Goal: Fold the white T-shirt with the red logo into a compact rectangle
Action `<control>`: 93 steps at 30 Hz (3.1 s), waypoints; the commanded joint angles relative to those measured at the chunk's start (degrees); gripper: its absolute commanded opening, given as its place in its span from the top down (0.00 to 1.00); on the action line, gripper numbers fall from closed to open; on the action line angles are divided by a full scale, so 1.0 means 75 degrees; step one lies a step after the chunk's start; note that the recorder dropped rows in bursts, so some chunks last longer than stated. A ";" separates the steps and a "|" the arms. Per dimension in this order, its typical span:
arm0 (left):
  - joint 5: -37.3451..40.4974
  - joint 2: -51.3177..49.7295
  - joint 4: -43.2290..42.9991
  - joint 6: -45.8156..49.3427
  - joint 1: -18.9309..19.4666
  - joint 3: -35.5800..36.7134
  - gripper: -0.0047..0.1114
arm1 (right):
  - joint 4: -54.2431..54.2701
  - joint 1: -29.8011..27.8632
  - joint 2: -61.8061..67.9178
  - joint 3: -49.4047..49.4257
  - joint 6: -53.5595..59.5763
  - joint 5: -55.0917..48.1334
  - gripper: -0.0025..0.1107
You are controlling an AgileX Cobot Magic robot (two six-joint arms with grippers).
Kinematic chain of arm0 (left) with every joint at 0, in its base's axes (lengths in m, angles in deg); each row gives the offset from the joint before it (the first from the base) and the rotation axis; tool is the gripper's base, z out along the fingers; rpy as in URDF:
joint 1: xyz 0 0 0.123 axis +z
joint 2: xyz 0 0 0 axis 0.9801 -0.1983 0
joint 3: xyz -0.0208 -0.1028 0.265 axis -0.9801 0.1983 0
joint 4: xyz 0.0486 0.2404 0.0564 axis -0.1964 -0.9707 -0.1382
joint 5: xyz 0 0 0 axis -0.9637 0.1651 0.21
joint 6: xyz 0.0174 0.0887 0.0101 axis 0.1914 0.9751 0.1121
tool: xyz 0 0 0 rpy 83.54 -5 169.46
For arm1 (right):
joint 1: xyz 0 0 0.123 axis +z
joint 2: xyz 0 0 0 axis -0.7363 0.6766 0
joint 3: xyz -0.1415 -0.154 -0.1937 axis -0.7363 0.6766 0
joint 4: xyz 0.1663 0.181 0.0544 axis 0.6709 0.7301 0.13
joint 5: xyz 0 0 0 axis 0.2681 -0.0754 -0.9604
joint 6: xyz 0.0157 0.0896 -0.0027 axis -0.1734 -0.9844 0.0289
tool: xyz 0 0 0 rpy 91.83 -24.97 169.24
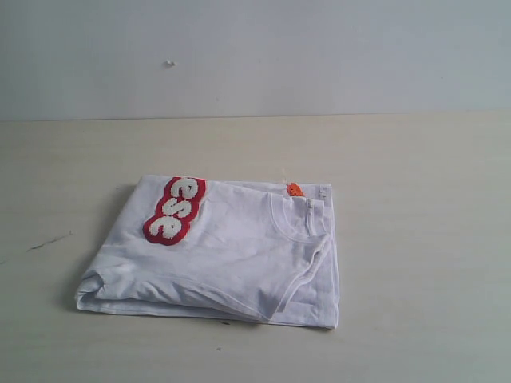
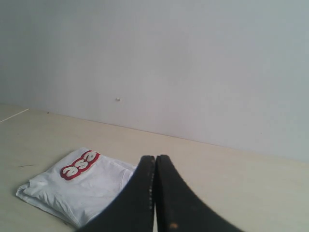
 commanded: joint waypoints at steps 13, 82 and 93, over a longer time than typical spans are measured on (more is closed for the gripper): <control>0.0709 0.0036 -0.0029 -0.0221 -0.0042 0.0037 0.96 | -0.0019 -0.0016 0.0003 -0.0038 0.0027 0.0024 0.98; 0.4018 0.0036 -0.2081 0.1014 -0.0042 0.0037 0.96 | -0.0019 -0.0016 0.0003 -0.0038 -0.0002 0.0024 0.98; 0.4001 0.0036 0.0155 0.1014 -0.0042 0.0037 0.96 | -0.0019 -0.0016 0.0003 -0.0038 0.0004 0.0024 0.98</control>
